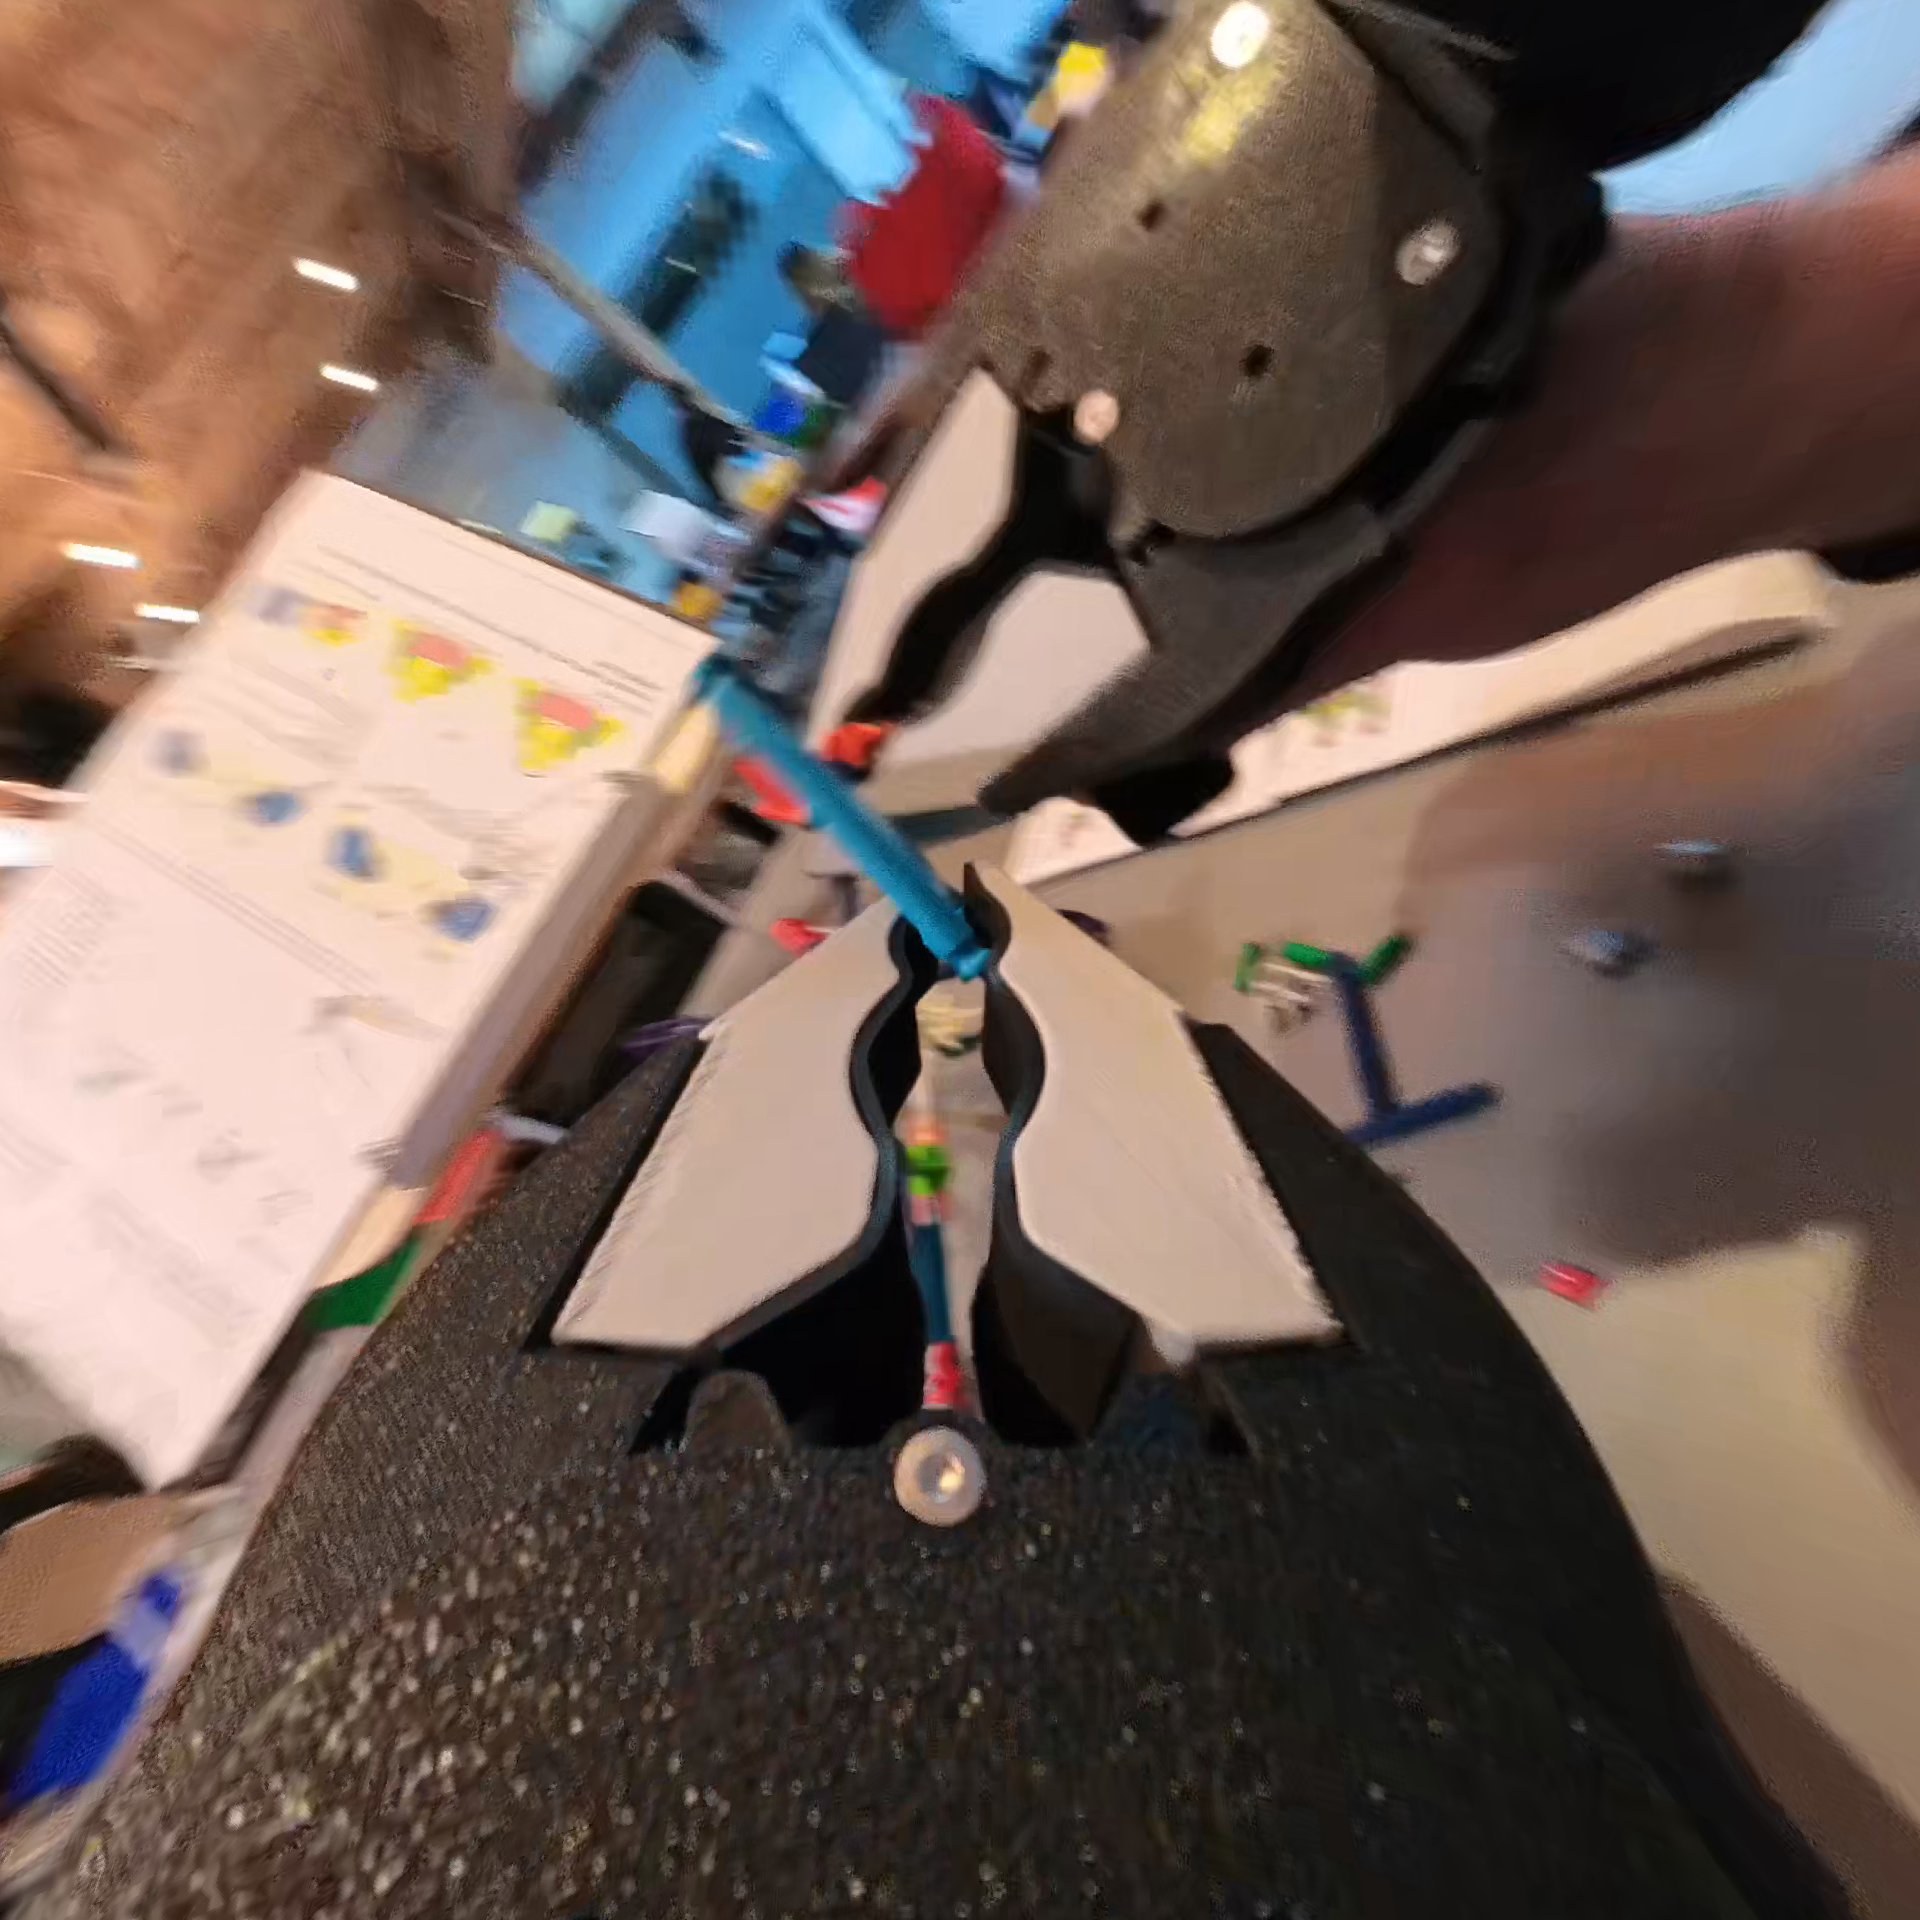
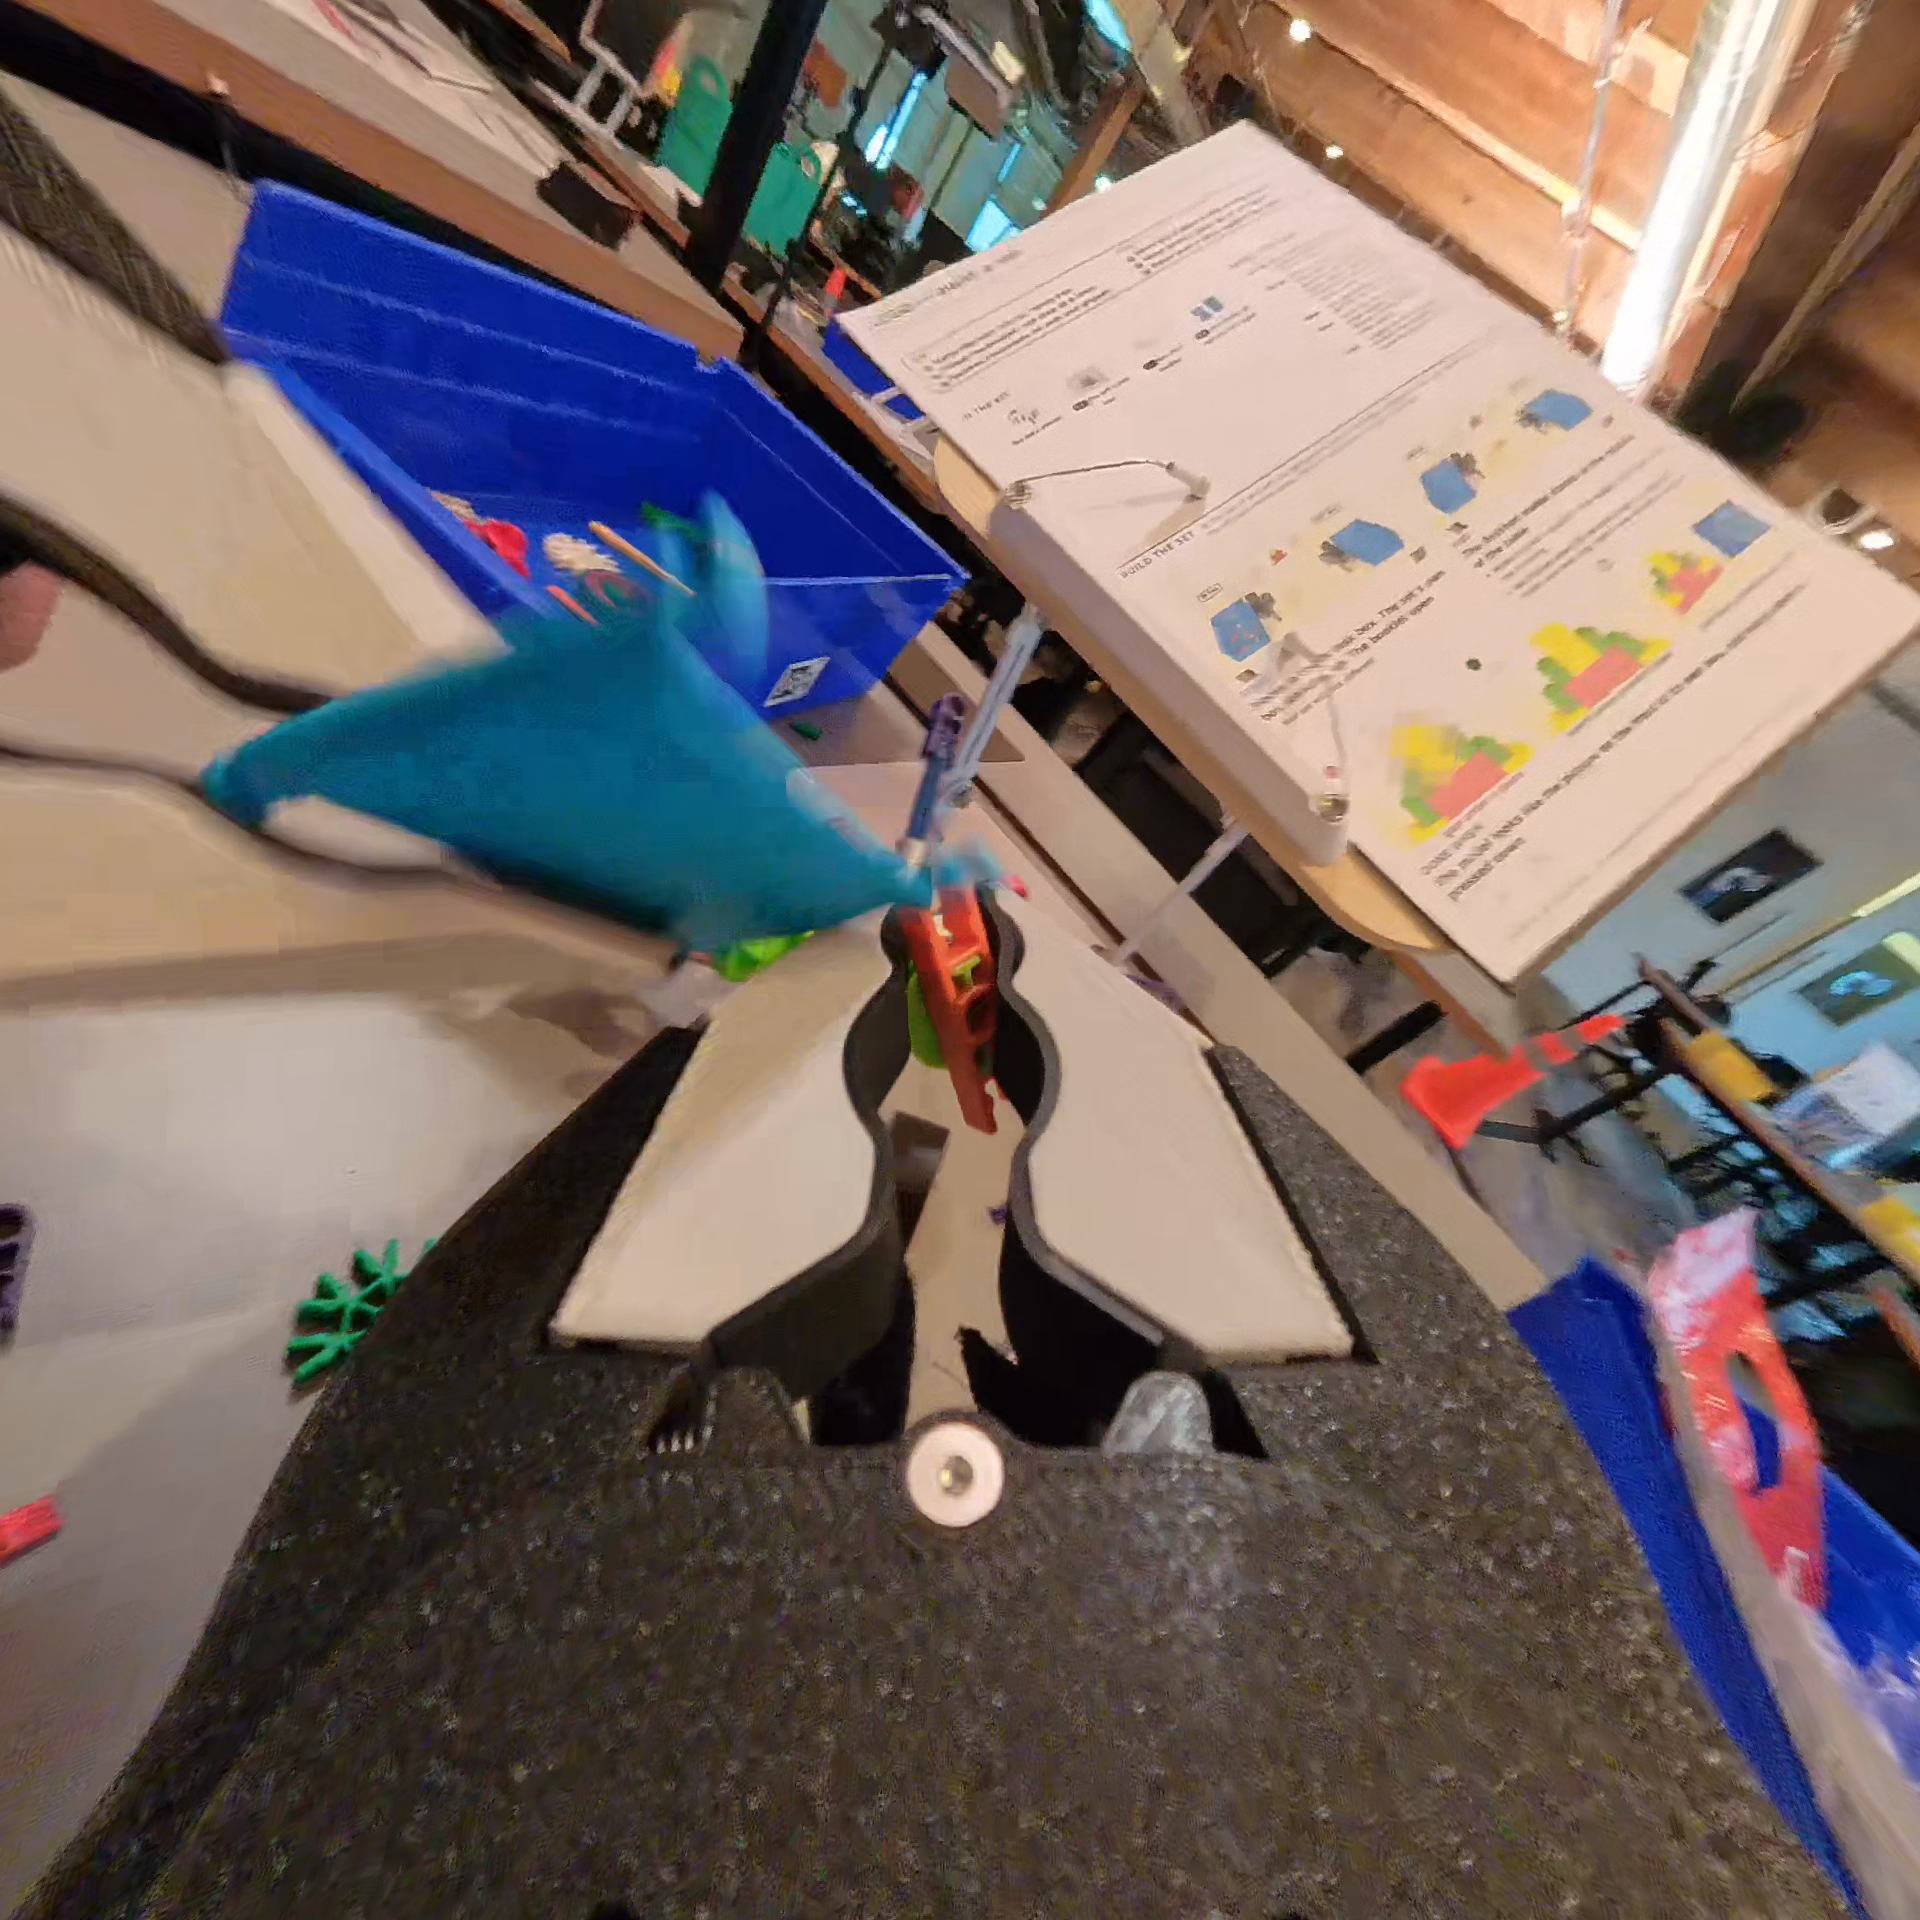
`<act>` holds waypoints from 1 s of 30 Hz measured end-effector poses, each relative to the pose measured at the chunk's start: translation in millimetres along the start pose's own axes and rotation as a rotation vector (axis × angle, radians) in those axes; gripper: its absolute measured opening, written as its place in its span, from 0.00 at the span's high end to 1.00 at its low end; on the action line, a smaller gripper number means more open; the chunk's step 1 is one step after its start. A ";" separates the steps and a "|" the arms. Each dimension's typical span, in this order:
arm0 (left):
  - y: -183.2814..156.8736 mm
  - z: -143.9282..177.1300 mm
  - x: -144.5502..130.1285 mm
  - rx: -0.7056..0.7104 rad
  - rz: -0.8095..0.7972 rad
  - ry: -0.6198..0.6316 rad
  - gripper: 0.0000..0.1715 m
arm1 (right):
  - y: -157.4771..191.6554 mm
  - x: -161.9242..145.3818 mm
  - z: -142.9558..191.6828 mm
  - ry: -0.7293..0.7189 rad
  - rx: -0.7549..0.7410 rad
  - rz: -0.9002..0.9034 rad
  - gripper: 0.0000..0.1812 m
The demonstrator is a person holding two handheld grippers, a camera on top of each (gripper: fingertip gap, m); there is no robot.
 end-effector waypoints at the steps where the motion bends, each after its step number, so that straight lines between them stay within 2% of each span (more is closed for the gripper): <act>1: 2.4 1.6 0.2 0.067 -0.049 -0.026 1.00 | 3.5 -1.2 -0.8 -0.024 0.049 -0.063 0.98; 3: 8.5 4.5 1.5 0.037 0.089 -0.068 1.00 | 3.8 -4.1 -0.2 -0.076 0.119 -0.277 0.98; 4: 9.4 7.6 4.3 -0.005 0.162 -0.120 1.00 | 2.0 -5.0 1.3 -0.097 0.121 -0.300 0.97; 5: 13.5 10.8 2.8 0.003 0.205 -0.121 1.00 | -0.2 -5.8 2.9 -0.102 0.121 -0.310 0.97; 8: 47.0 28.5 -15.4 0.118 0.193 -0.063 1.00 | -7.0 -9.7 8.3 -0.112 0.131 -0.300 0.97; 10: 81.0 39.3 -44.1 0.150 0.212 0.095 1.00 | -9.0 -14.2 10.0 -0.096 0.123 -0.279 0.97; 13: 127.8 46.3 -110.9 0.186 0.252 0.366 1.00 | -6.4 -15.0 8.4 -0.101 0.162 -0.285 0.97; 15: 153.8 49.9 -149.4 0.262 0.275 0.433 1.00 | -3.9 -12.9 8.1 -0.119 0.192 -0.297 0.97; 16: 161.7 50.4 -169.6 0.265 0.300 0.505 0.97 | -3.2 -12.9 7.8 -0.124 0.206 -0.315 0.96; 17: 165.8 50.3 -187.2 0.248 0.350 0.583 0.82 | -3.4 -14.2 7.5 -0.126 0.213 -0.332 0.96; 18: 169.7 50.3 -196.5 0.260 0.376 0.603 0.70 | -4.5 -16.0 7.1 -0.129 0.221 -0.362 0.97; 19: 171.8 50.5 -198.5 0.267 0.379 0.586 0.65 | -6.3 -17.7 7.0 -0.133 0.234 -0.408 0.96; 21: 172.1 52.3 -190.8 0.281 0.374 0.568 0.53 | -12.1 -20.1 7.5 -0.152 0.245 -0.486 0.96; 24: 156.0 50.1 -138.9 0.251 0.313 0.378 0.48 | -18.3 -18.9 8.2 -0.194 0.271 -0.590 0.96; 27: 109.0 35.6 -69.6 0.044 0.329 0.145 0.53 | -19.0 -14.1 5.9 -0.226 0.295 -0.671 0.96; 29: 67.5 21.5 -35.4 -0.128 0.324 0.056 0.54 | -17.8 -9.3 4.2 -0.249 0.310 -0.724 0.96; 30: 51.5 15.4 -24.3 -0.160 0.294 0.031 0.57 | -17.1 -7.3 3.5 -0.258 0.317 -0.752 0.96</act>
Point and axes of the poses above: each gripper's, where its closed fingertips meet, z back along the fingers, x out of its top, y = z × x across the jaws, the point moved 8 cm from there along z, back along the fingers, and after that the axes turned 8 degrees about -y, right-handed, at the moved point
